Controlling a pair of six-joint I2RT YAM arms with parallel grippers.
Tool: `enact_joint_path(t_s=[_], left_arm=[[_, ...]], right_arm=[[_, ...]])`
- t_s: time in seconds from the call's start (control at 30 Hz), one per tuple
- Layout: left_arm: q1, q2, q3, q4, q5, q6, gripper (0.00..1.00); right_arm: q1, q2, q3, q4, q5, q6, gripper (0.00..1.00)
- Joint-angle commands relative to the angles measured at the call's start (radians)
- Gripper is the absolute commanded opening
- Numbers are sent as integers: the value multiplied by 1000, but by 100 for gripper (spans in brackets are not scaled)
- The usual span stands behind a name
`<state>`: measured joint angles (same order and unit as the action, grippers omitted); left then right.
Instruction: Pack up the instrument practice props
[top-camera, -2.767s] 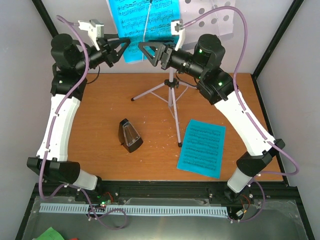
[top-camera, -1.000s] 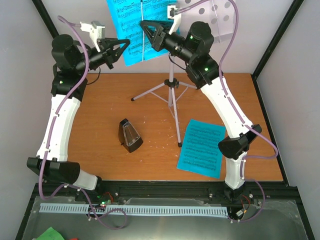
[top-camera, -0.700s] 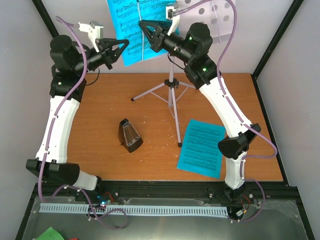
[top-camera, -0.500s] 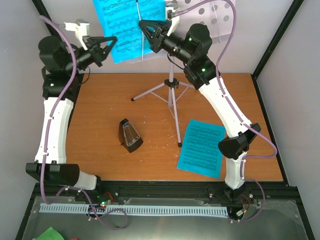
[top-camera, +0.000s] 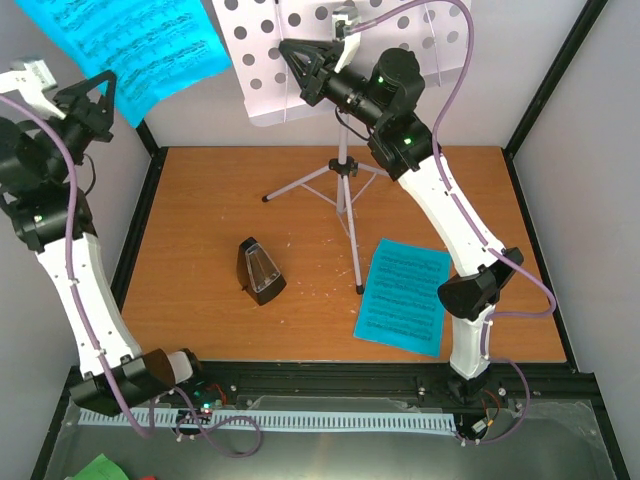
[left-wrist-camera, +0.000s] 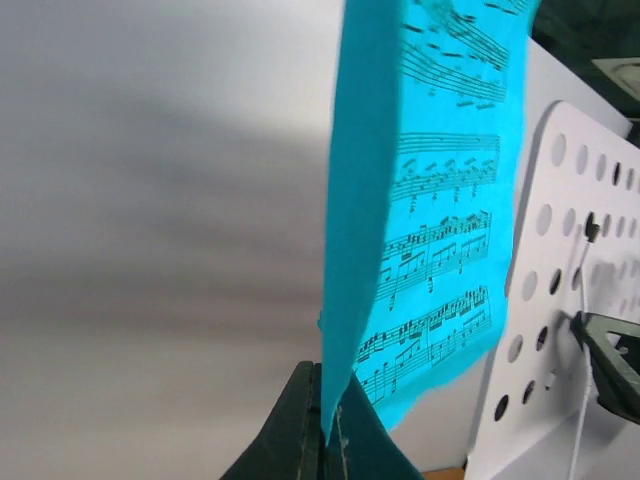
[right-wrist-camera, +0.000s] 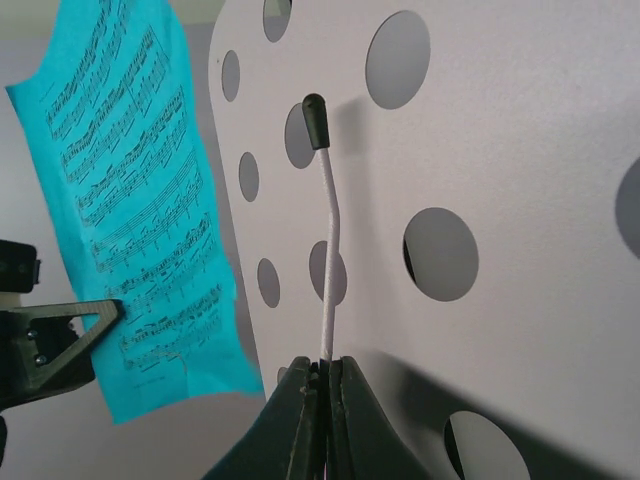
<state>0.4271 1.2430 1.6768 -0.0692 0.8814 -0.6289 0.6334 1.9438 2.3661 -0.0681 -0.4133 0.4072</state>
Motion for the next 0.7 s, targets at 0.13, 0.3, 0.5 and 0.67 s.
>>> enact_joint_path(t_s=[0.13, 0.3, 0.5, 0.67], left_arm=[[56, -100, -72, -83, -77, 51, 1], [56, -213, -215, -168, -198, 136, 0], [56, -342, -493, -166, -185, 120, 0], [56, -375, -673, -157, -23, 88, 0]], right_arm=[[-2, -21, -10, -11, 50, -8, 4], [-3, -22, -9, -7, 11, 0, 21], [-3, -91, -65, -33, -18, -31, 53], [-3, -288, -398, 144, -34, -17, 85]])
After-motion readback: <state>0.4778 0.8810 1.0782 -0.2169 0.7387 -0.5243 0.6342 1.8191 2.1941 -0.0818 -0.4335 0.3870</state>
